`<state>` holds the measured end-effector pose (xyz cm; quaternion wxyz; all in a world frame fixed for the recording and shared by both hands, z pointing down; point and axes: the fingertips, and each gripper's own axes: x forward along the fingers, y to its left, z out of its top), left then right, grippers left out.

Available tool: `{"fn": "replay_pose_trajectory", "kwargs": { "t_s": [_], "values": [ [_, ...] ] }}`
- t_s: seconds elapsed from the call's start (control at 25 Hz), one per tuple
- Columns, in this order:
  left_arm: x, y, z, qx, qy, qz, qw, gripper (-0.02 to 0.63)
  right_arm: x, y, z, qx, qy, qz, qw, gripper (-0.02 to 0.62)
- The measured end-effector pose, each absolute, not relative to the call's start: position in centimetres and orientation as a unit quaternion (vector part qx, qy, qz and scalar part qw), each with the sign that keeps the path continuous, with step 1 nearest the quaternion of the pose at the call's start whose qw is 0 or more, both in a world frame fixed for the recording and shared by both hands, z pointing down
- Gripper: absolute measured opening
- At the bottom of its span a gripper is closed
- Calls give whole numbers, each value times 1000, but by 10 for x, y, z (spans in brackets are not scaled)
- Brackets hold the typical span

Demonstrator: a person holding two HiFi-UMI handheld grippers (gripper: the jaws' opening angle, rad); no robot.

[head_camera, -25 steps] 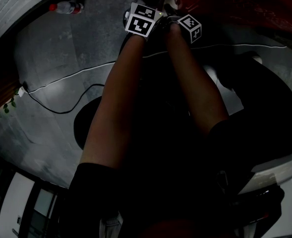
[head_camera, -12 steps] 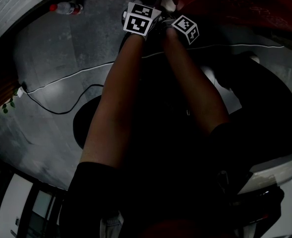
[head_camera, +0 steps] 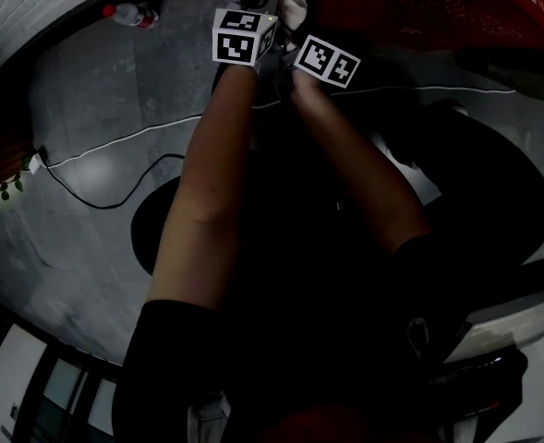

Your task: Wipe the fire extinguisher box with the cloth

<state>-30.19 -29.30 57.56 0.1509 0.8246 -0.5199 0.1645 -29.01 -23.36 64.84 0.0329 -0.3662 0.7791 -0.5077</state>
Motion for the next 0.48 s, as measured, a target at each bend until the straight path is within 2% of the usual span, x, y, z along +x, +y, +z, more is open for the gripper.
{"fn": "replay_pose_trajectory", "kwargs": {
  "t_s": [0.32, 0.48],
  "values": [
    [-305, -261, 540, 816, -541, 157, 129, 1, -281, -211, 593, -332, 827, -452, 30, 135],
    [-287, -241, 492, 827, -536, 122, 121, 1, -268, -198, 545, -328, 857, -396, 34, 135]
  ]
}}
